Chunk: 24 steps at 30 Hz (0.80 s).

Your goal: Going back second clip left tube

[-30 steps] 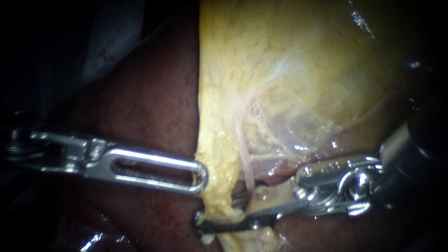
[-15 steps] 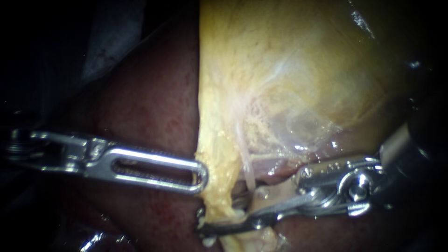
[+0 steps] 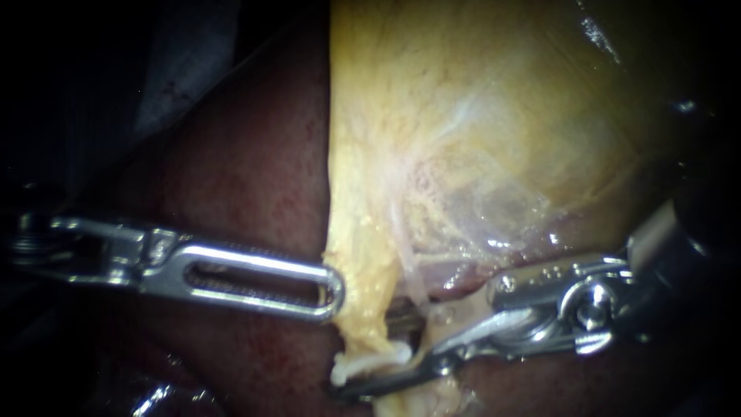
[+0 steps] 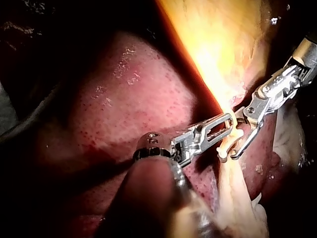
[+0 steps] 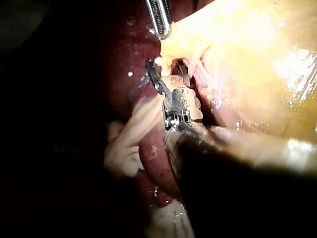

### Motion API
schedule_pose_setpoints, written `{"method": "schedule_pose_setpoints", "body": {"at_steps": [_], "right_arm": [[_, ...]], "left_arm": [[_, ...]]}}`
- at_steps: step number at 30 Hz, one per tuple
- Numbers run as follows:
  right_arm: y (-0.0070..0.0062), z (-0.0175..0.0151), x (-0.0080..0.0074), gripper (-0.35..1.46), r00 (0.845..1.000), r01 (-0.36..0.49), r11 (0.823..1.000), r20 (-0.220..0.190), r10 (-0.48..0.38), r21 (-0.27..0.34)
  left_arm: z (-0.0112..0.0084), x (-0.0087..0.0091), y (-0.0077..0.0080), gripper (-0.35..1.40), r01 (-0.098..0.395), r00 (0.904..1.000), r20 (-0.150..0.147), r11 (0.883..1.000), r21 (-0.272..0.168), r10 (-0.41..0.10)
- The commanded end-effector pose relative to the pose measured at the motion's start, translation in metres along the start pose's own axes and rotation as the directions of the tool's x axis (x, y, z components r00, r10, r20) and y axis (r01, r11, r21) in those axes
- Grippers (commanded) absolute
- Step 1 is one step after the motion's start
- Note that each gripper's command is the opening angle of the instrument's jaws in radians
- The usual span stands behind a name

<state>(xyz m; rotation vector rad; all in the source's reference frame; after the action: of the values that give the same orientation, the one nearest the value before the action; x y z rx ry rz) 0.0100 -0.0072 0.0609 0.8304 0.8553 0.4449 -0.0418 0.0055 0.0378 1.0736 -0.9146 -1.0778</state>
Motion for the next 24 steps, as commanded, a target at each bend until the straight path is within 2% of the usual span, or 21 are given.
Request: {"method": "schedule_pose_setpoints", "body": {"at_steps": [1, 10, 13, 19, 24], "right_arm": [[-0.0001, -0.0006, 0.0001, 0.49, 1.000, -0.002, 1.000, -0.003, 0.002, -0.003], [-0.0010, -0.0070, 0.0014, 0.49, 0.999, 0.007, 0.999, -0.037, -0.009, -0.039], [-0.0011, -0.0097, 0.0017, 0.49, 0.997, 0.018, 0.999, -0.067, -0.021, -0.044], [-0.0008, -0.0153, 0.0025, 0.49, 0.995, 0.036, 0.996, -0.094, -0.044, -0.084], [-0.0004, -0.0186, 0.0033, 0.49, 0.991, 0.059, 0.991, -0.109, -0.072, -0.121]], "left_arm": [[0.0000, 0.0000, 0.0001, -0.35, 0.000, 1.0000, 0.000, 1.000, 0.000, 0.000], [0.0000, -0.0002, 0.0010, -0.35, -0.003, 1.0000, -0.001, 1.000, -0.001, 0.003], [0.0001, -0.0002, 0.0011, -0.35, -0.003, 1.0000, -0.001, 1.000, -0.001, 0.003], [0.0003, -0.0002, 0.0012, -0.35, -0.003, 1.0000, 0.001, 1.000, -0.003, 0.003], [0.0004, -0.0001, 0.0013, -0.35, -0.004, 1.0000, 0.001, 1.000, -0.004, 0.004]]}}
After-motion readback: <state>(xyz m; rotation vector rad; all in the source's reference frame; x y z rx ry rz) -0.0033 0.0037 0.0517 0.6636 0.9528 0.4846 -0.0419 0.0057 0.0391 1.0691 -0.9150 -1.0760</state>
